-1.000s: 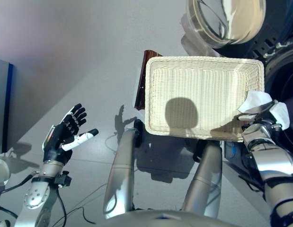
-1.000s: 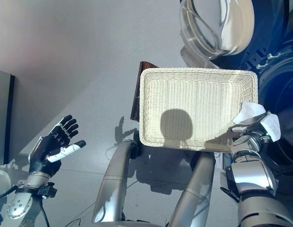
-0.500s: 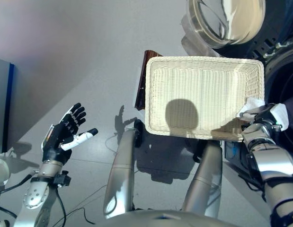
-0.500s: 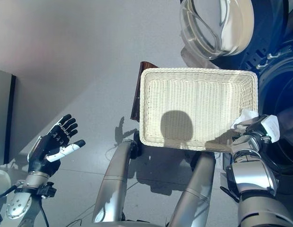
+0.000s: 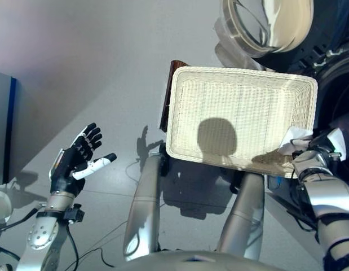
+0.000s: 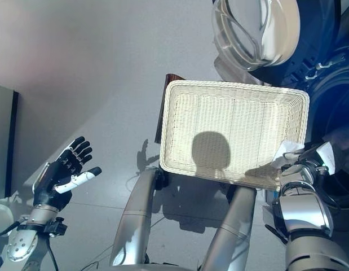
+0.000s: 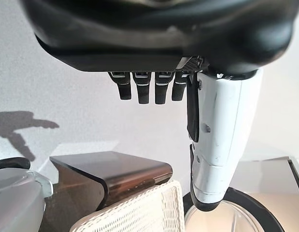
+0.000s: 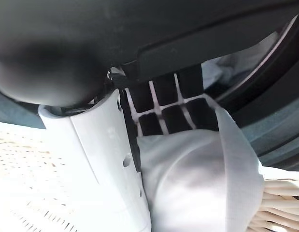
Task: Pick up the clothes and place them into the washing machine
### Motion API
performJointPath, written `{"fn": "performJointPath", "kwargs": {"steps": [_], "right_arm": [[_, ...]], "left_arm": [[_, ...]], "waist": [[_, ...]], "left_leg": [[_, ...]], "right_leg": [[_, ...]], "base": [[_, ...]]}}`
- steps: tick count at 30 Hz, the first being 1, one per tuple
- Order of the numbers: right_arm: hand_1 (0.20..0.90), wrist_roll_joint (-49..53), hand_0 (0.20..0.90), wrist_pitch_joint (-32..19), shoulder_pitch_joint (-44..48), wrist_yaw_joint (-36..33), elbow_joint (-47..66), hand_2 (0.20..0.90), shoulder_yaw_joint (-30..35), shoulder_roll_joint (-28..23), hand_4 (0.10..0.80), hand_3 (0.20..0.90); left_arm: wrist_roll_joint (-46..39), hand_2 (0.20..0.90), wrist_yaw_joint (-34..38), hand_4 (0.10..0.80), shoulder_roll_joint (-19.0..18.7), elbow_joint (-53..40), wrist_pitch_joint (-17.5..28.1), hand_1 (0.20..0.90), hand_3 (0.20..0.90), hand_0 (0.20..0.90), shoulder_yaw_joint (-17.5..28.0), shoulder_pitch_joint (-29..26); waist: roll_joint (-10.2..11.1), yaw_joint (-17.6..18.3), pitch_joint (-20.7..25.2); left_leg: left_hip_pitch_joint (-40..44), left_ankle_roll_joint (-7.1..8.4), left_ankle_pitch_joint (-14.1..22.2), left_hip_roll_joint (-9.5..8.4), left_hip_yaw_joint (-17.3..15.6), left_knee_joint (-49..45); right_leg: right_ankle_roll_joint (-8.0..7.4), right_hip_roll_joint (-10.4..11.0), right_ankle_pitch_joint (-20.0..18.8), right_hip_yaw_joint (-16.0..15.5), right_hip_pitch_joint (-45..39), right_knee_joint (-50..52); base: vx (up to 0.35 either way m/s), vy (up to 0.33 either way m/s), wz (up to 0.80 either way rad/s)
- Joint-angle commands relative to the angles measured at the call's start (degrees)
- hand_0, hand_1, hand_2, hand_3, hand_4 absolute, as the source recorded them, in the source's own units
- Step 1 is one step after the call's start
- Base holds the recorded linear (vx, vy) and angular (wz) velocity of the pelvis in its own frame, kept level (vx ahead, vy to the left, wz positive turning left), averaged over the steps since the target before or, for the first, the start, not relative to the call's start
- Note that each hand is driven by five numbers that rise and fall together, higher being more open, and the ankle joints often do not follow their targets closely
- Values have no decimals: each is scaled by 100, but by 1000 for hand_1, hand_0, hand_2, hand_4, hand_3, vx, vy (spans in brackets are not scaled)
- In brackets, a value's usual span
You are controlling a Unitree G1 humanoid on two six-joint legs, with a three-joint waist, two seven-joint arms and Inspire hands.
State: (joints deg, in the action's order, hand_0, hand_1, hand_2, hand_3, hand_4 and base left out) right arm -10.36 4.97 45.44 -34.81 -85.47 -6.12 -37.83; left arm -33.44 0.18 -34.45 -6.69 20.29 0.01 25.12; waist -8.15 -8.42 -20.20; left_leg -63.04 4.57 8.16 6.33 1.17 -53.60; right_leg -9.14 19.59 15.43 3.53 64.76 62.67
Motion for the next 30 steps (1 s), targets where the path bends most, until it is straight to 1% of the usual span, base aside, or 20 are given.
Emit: {"fn": "performJointPath", "kwargs": {"steps": [1,4,7,10,12,15,19,25,30], "right_arm": [[200,53,200,-229,-119,-435,443,200,57,-157,300,200],[200,84,200,-293,-196,-532,679,200,123,-134,300,200],[200,114,200,-393,-300,-775,1115,200,307,-188,300,200],[200,99,200,-411,-413,-1035,1393,200,478,-259,300,200],[200,25,200,-377,-454,-1074,1385,200,456,-259,300,200],[200,-37,200,-380,-449,-961,1303,200,381,-230,300,200],[200,-18,200,-511,-395,-632,1196,200,165,-137,300,200],[200,-148,200,-579,-354,-446,1101,200,-122,-149,300,200],[200,-273,200,-626,-290,-370,1160,200,-321,-36,300,200]], "left_arm": [[3,900,241,800,105,-139,350,900,900,900,881,161],[-13,900,270,800,168,-107,346,900,900,900,894,163],[-17,900,310,800,229,-11,378,900,900,900,902,152],[-43,900,319,800,264,48,430,900,900,900,860,157],[-61,900,287,800,232,29,461,900,900,900,825,170],[-93,900,216,800,168,-21,471,900,900,900,765,181],[-45,900,180,800,113,25,452,900,900,900,708,118],[-89,900,104,800,85,-22,485,900,900,900,712,152],[-99,900,71,800,46,-77,542,900,900,900,678,137]], "waist": [[16,121,224],[63,176,228],[128,240,246],[141,258,252],[136,238,248],[112,216,230],[130,207,213],[138,182,222],[150,147,224]], "left_leg": [[-65,98,-145,205,-10,618],[-21,97,-148,227,-6,659],[9,99,-137,242,-2,674],[48,101,-133,251,7,687],[48,99,-133,247,14,682],[38,96,-128,242,25,650],[14,94,-128,250,23,615],[40,88,-148,264,12,667],[35,91,-171,248,12,687]], "right_leg": [[84,-136,-345,97,223,-407],[84,-150,-351,103,200,-442],[85,-166,-351,89,150,-476],[79,-161,-343,77,109,-496],[76,-154,-329,68,85,-493],[72,-149,-320,57,81,-470],[81,-168,-336,56,100,-462],[73,-159,-373,44,94,-504],[57,-151,-382,56,82,-526]], "base": [[0,0,0],[0,0,0],[7,-7,-8],[2,0,-1],[0,0,0],[0,0,0],[0,0,0],[0,0,0],[0,0,0]]}}
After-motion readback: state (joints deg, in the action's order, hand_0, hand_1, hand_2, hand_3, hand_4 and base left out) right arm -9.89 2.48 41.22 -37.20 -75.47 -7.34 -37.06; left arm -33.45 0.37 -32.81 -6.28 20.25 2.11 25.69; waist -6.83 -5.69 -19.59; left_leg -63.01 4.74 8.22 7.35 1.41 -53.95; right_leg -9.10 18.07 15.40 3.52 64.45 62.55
